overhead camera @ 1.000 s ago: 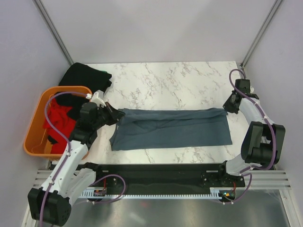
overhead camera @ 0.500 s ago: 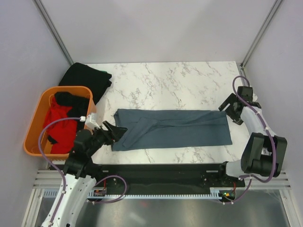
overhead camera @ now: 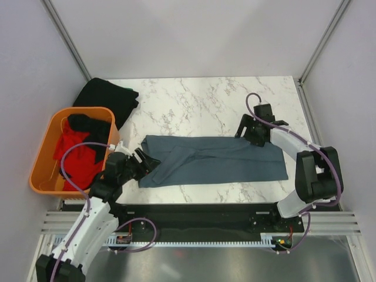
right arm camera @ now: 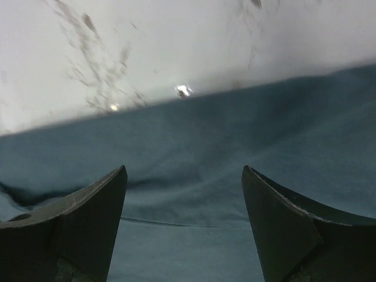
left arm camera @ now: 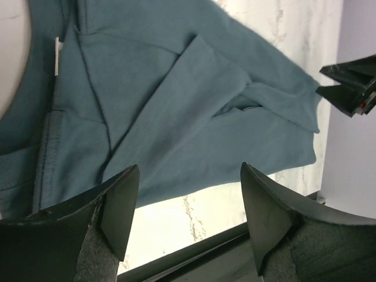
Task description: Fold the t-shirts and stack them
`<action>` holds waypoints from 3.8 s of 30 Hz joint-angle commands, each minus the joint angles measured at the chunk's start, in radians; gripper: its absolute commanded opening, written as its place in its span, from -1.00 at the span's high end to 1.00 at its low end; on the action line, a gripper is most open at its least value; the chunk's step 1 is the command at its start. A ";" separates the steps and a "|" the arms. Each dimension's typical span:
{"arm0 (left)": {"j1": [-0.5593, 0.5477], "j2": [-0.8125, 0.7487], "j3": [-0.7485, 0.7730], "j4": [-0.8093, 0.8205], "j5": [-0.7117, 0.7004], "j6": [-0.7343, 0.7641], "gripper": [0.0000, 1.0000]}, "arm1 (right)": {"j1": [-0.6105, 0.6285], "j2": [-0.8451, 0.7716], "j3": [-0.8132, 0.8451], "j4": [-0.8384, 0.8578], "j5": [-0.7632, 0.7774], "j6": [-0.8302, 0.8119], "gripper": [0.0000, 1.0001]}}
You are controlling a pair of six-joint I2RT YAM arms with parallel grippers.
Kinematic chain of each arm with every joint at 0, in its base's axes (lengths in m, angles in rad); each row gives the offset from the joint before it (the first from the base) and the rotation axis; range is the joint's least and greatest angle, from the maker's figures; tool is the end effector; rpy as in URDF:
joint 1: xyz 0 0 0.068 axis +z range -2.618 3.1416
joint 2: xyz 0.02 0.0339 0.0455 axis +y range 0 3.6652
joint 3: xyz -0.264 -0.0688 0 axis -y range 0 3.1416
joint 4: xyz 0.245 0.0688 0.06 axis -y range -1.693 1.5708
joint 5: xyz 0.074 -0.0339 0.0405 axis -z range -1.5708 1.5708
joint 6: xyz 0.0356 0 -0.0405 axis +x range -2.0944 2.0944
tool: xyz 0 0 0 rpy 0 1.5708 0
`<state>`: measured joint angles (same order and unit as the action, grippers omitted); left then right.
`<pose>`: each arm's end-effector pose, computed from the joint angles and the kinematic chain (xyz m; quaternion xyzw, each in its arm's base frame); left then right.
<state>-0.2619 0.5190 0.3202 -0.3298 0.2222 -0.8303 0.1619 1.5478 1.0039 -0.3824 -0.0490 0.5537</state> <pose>0.1300 -0.0430 0.2000 -0.1887 0.8428 -0.3391 0.3729 0.3160 0.0534 0.2144 0.1770 0.9316 0.1326 0.2884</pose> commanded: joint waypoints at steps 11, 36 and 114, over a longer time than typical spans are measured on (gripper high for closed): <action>-0.161 0.823 0.152 0.397 -0.205 -0.052 -0.50 | 0.025 -0.043 -0.301 0.060 0.021 0.097 -0.77; -0.178 0.890 1.129 -0.261 -0.189 0.348 -0.69 | 0.502 -0.158 0.189 -0.222 0.101 0.033 -0.96; -0.817 1.156 0.451 0.420 -0.202 -0.228 0.14 | 0.171 -0.681 -0.432 -0.311 0.210 0.324 -0.97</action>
<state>-1.0672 1.6363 0.7559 0.0509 0.0528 -1.0073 0.3237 0.8669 0.5819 -0.7113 0.1955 0.8280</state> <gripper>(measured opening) 0.503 0.982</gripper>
